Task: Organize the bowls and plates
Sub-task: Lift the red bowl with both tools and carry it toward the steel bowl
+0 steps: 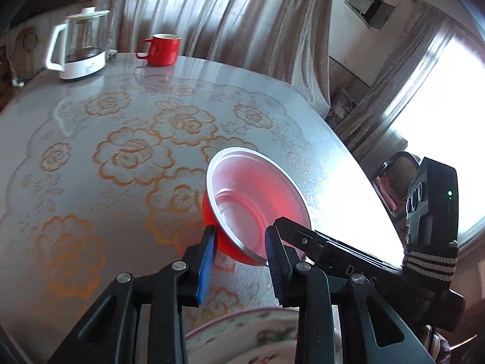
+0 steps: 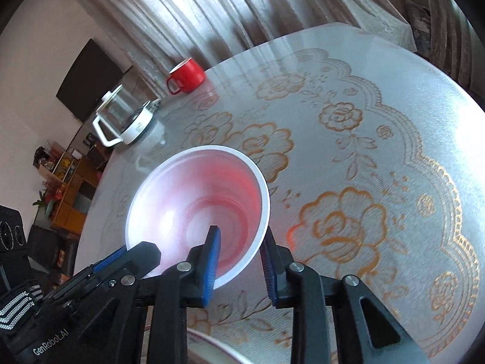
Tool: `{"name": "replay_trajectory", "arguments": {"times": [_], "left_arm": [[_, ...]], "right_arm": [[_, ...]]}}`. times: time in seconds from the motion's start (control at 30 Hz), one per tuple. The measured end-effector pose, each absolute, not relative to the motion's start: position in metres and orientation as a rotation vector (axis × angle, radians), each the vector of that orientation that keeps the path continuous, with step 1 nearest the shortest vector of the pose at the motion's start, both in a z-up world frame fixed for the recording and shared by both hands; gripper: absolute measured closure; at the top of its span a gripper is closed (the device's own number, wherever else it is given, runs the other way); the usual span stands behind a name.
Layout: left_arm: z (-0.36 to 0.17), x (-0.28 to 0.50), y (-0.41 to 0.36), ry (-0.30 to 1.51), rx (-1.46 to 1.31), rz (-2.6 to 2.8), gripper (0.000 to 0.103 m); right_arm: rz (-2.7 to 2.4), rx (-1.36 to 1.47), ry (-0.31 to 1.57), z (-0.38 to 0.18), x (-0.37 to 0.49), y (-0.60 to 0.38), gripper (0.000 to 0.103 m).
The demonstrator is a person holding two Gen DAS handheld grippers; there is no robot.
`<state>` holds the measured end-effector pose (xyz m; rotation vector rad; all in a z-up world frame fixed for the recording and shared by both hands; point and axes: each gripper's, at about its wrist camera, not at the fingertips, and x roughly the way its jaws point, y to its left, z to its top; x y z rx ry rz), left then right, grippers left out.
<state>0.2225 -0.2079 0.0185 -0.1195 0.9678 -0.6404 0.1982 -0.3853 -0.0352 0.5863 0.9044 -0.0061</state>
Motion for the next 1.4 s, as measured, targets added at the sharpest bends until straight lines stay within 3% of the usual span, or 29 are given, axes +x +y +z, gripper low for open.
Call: {"name": "replay_trajectory", "arguments": {"times": [0.8,1.03,1.27,1.4], "left_arm": [[0.004,0.184,-0.090,0.955,-0.178,-0.476,0.072],[0.002,0.196,-0.072,0.957,-0.216,-0.411,0.053],[0.005,0.207,-0.073,0.935,-0.190,-0.405,0.055],[0.003,0.209,-0.077,0.935,-0.183,-0.428,0.057]], "right_arm": [[0.171,0.511,1.009,-0.039,0.198,-0.255,0.076],[0.162,0.496,1.020,-0.041,0.205,-0.245,0.075],[0.157,0.478,1.013,-0.040,0.208,-0.241,0.072],[0.144,0.446,1.008,-0.041,0.209,-0.239,0.075]]}}
